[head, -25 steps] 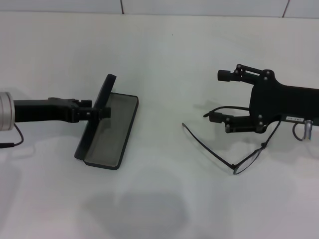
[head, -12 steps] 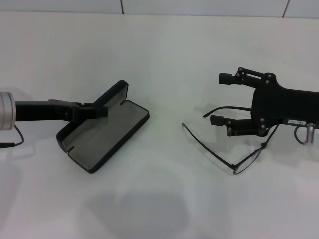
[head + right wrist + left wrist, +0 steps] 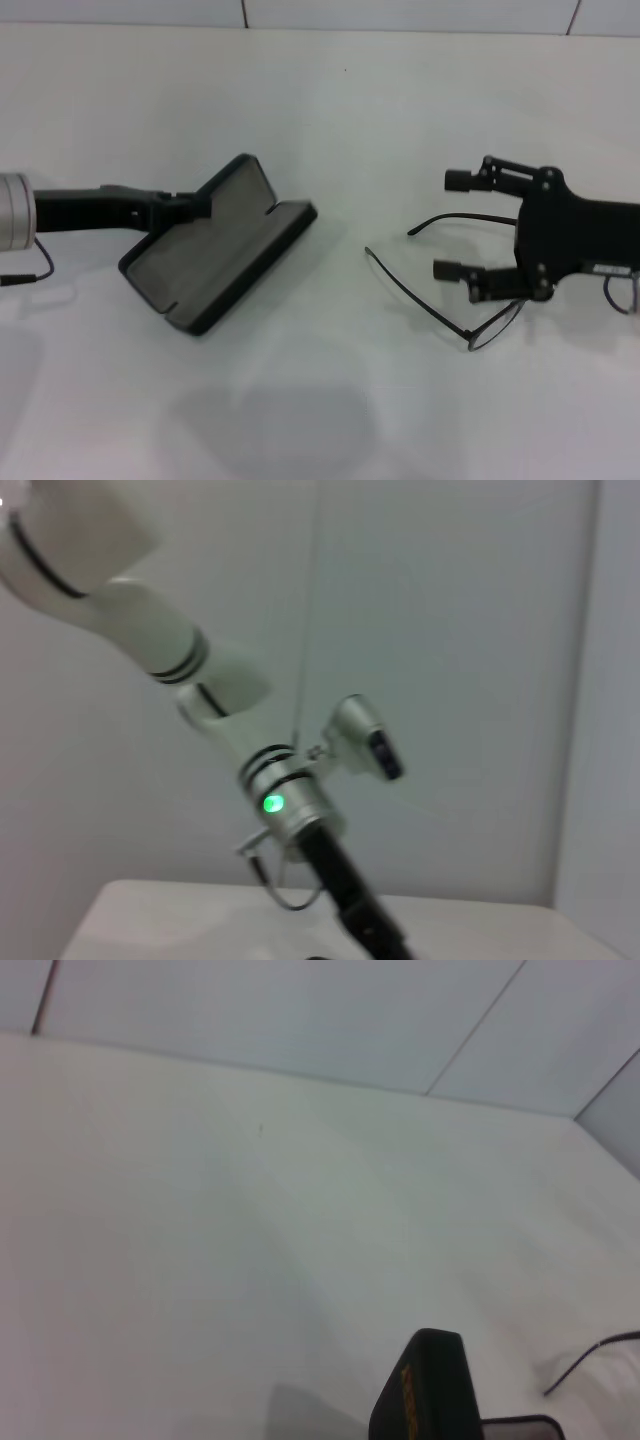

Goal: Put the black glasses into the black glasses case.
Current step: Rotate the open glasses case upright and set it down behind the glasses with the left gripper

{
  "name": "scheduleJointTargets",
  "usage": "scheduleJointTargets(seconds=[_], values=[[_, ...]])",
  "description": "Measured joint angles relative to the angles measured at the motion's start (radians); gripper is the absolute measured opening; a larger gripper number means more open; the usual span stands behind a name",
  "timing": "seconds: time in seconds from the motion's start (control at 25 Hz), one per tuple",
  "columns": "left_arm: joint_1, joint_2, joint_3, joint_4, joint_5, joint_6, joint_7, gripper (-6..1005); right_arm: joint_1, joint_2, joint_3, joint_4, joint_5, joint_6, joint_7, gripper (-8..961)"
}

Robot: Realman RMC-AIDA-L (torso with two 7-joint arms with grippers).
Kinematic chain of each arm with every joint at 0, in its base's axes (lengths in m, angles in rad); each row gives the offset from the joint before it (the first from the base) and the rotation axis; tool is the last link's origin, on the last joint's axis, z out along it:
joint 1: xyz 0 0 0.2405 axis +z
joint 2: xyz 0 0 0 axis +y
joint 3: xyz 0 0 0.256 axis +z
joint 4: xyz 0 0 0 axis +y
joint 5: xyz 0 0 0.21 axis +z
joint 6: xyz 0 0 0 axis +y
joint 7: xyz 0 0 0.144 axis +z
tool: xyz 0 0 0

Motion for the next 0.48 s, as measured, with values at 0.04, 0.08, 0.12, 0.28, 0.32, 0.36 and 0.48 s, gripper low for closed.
scheduleJointTargets(seconds=[0.04, 0.08, 0.12, 0.28, 0.32, 0.36, 0.48], values=[[0.000, 0.000, 0.000, 0.000, -0.012, -0.001, 0.004, 401, -0.001, -0.001, 0.000, 0.000, -0.009, -0.013, -0.006, 873], [0.000, 0.000, 0.000, 0.001, -0.021, -0.001, 0.008, 377, -0.002, -0.002, 0.000, 0.000, -0.015, -0.022, -0.009, 873], [-0.001, 0.001, 0.000, 0.001, -0.032, -0.002, 0.015, 354, -0.002, -0.003, -0.001, 0.000, -0.023, -0.033, -0.014, 873], [-0.015, 0.007, 0.000, 0.012, -0.041, -0.006, 0.031, 272, -0.011, -0.003, -0.001, -0.001, -0.032, -0.048, -0.026, 873], [-0.019, 0.010, 0.000, 0.019, -0.042, -0.009, 0.038, 254, -0.014, -0.003, -0.001, -0.001, -0.032, -0.049, -0.028, 873], [-0.026, 0.012, 0.000, 0.027, -0.044, -0.012, 0.050, 236, -0.018, -0.002, -0.001, -0.001, -0.032, -0.050, -0.031, 873], [-0.052, 0.017, 0.000, 0.053, -0.064, -0.027, 0.125, 216, -0.026, 0.001, -0.001, -0.001, -0.032, -0.060, -0.037, 872]])
